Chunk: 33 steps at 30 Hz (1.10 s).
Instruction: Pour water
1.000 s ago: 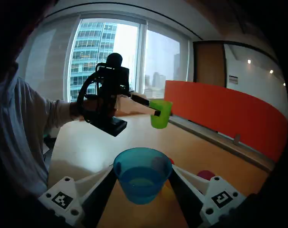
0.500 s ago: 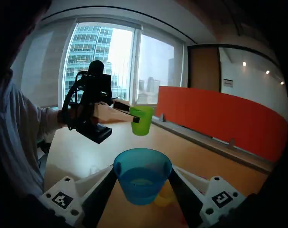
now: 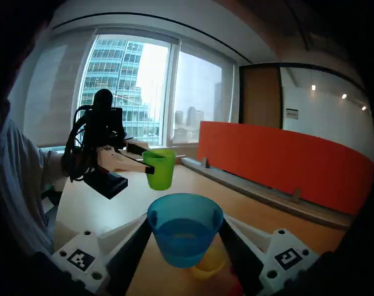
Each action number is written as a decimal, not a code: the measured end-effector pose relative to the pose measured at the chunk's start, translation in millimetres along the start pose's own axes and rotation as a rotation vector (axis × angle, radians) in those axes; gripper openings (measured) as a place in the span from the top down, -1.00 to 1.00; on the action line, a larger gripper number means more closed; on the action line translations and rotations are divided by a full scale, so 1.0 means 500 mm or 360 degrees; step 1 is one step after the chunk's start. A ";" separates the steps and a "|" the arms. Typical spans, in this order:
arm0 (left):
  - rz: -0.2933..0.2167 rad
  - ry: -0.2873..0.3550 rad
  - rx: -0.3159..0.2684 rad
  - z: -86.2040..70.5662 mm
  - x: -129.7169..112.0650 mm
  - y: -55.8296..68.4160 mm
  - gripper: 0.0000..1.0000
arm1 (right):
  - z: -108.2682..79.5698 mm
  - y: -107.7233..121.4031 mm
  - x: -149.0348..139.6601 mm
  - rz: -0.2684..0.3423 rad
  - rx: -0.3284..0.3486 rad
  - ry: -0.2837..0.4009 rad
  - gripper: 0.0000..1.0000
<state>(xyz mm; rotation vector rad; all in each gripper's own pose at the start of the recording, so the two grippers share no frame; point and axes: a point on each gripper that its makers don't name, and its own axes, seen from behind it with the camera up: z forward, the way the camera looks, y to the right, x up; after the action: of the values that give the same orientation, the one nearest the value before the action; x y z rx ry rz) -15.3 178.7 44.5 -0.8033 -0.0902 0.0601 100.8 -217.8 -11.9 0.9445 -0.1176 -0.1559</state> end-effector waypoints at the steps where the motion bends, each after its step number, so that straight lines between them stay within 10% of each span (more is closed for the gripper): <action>1: -0.0001 0.0003 0.0001 -0.003 0.000 0.003 -0.69 | 0.001 0.001 0.003 -0.0006 -0.0002 0.0001 -0.82; 33: -0.0022 0.0029 -0.0058 -0.062 -0.003 0.089 -0.69 | 0.002 0.002 0.112 -0.0312 0.0006 0.0058 -0.81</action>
<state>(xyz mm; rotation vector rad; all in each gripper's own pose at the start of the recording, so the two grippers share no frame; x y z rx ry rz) -14.6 187.2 -9.0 -0.8397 -0.0797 0.0381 155.7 -228.4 -8.4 0.9613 0.0088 -0.3190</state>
